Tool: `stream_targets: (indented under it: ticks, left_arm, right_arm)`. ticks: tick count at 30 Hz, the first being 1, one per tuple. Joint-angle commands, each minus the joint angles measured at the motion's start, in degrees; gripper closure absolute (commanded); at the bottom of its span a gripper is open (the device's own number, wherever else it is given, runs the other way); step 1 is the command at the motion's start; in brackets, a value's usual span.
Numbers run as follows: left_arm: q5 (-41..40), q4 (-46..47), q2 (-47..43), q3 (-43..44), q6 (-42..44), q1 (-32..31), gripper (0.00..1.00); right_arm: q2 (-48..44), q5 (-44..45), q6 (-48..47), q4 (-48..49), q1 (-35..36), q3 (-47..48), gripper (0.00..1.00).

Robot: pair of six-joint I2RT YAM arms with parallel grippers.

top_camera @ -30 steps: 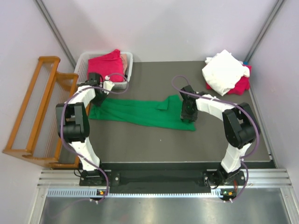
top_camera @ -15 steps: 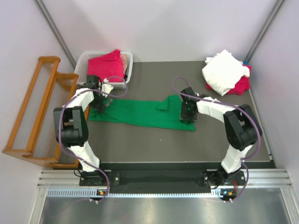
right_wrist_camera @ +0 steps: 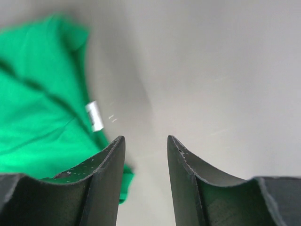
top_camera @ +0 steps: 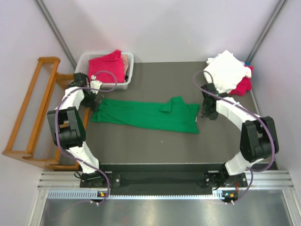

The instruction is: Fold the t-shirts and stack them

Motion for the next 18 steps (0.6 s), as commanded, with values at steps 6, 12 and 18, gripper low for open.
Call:
stream_targets:
  ticks: [6,12,18]
  left_arm:
    - [5.1,-5.13,-6.49,4.25,-1.44,-0.25,0.01]
    - [7.12,-7.78,-11.32,1.36,-3.11,-4.98,0.01]
    - [5.88,-3.39,-17.47,-8.31,-7.32,-13.42,0.01]
  right_arm:
    - [-3.39,-8.02,-0.12,2.14,6.21,4.34,0.62]
    - [6.38,-8.73,0.22,0.99,19.67,10.16,0.62]
    - [11.03,-10.4,0.66,2.13,22.84,10.95,0.61]
